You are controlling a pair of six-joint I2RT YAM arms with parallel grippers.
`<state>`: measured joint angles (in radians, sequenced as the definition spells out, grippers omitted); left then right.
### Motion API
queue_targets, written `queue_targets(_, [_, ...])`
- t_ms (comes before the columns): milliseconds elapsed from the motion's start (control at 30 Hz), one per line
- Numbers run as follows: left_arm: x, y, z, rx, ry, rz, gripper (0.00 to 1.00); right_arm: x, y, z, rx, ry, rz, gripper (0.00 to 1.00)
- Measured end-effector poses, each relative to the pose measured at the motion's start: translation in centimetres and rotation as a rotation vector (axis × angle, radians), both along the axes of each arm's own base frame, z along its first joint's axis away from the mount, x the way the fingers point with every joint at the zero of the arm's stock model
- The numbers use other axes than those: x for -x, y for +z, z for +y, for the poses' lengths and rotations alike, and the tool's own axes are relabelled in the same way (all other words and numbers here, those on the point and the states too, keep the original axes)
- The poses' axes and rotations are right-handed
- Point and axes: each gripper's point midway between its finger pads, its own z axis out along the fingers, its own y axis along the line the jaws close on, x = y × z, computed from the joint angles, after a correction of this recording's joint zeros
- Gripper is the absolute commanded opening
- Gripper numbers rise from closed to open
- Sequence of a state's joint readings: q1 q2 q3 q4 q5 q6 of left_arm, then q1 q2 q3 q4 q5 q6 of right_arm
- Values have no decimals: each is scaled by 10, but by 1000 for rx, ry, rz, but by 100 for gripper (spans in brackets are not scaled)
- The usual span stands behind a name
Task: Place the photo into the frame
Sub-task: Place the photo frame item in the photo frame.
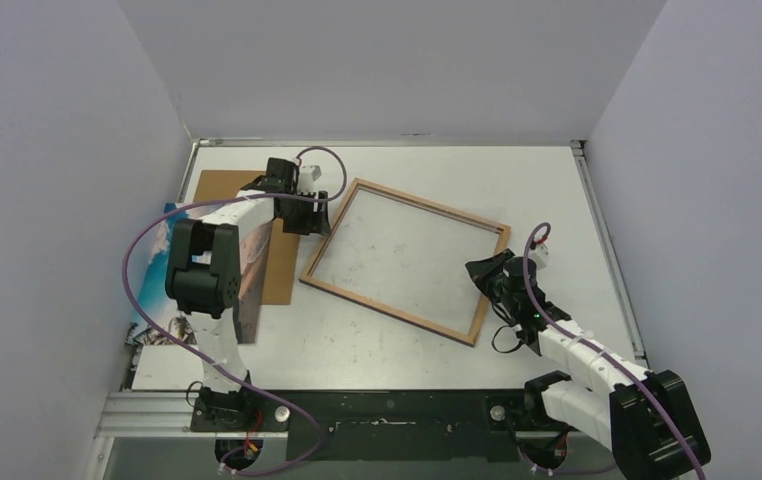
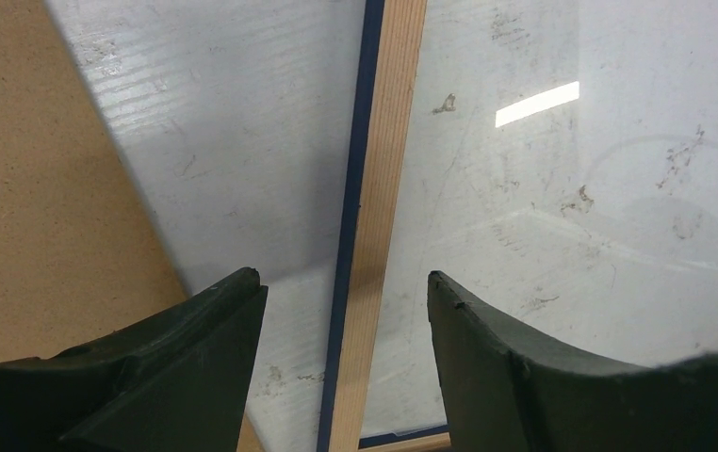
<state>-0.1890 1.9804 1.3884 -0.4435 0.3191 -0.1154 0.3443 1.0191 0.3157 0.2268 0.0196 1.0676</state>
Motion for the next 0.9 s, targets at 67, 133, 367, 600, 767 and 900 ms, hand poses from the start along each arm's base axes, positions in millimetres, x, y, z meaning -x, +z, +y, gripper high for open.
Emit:
queue_targets(67, [0,-1,0,-2,0,2,61,1,-2,1,-7,7,10,5])
queue_targets(133, [0,-3,0,-3,1,6,61,2,-2,2,-17,10,19,5])
queue_targets(367, [0,-7,0,-4,1,11,52,3,-3,0,-57,0,58,5])
queue_targets(600, [0,-7,-1,-2,1,9,37,1,0,-3,-98,-16,82,5])
queue_targets(767, [-1,-7,-1,0,1,8,34,-2,-4,-4,-165,-37,118,5])
queue_targets(900, [1,-8,-2,8,-1,15,32,-4,-3,0,-233,-49,137,5])
